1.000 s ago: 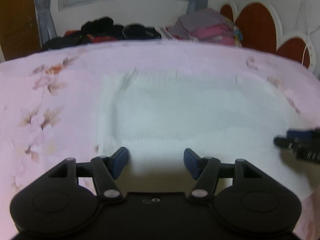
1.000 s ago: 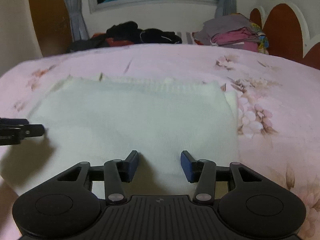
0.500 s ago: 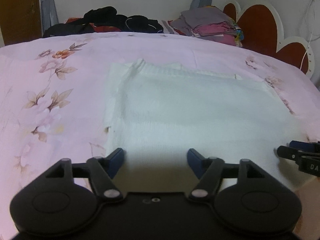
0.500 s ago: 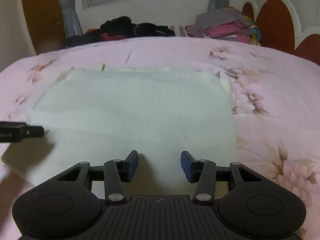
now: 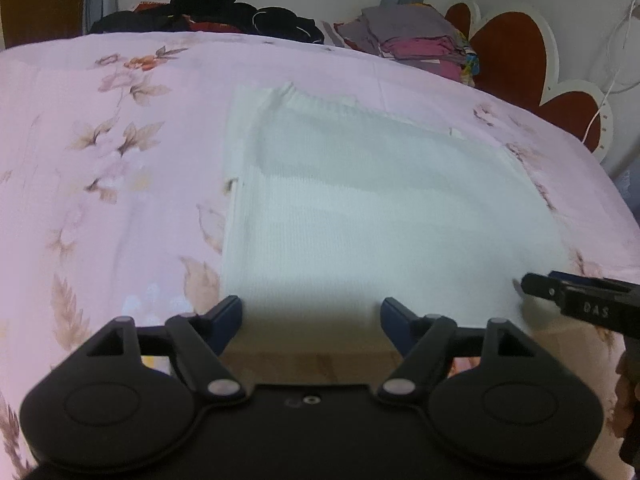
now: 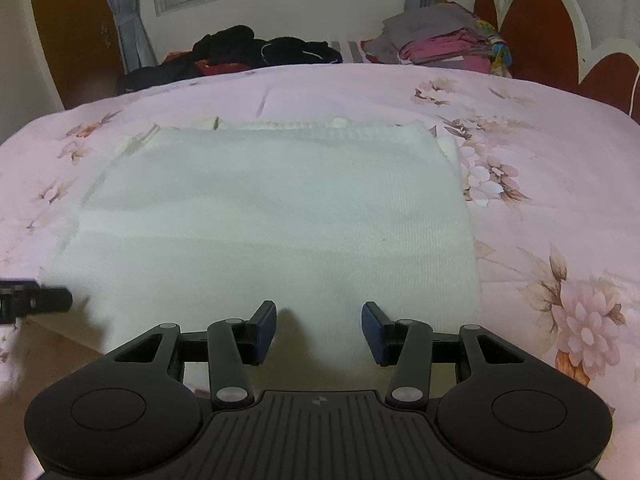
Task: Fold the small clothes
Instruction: 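Grasp the sweater side edge with the left gripper and lift it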
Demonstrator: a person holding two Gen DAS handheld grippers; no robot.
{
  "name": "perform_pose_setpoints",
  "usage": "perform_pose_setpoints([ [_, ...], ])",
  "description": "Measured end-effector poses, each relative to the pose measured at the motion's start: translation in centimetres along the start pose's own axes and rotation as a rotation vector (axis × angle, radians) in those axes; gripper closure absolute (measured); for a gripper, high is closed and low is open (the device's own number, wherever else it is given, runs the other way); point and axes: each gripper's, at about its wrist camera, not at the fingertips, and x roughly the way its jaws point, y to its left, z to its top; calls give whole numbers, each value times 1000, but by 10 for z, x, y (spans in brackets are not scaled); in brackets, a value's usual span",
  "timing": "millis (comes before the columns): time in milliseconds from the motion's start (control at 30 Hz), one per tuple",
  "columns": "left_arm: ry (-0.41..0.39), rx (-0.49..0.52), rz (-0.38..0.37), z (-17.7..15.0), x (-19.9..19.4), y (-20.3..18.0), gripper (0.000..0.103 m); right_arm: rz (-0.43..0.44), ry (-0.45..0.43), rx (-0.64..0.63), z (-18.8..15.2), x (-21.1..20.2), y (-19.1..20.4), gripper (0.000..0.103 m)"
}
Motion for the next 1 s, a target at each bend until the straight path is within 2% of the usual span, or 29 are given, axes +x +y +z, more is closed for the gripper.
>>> perform_pose_setpoints([
  [200,28,-68,-38,-15,-9,8,27,17,-24,17,-5,-15,8,56],
  [400,55,-222,-123,-26,-3,23,29,26,-18,26,-10,-18,13,56],
  [600,25,-388,-203,-26,6,37,22,55,-30,-5,-6,-17,26,56],
  [700,-4,-482,-242,-24,13,40,14,76,-39,-21,2,-14,31,56],
  [867,-90,-594,-287,-21,29,38,13,130,-63,-61,24,-1,36,56],
  [1000,-191,-684,-303,-19,44,38,14,157,-81,-64,42,15,37,56],
])
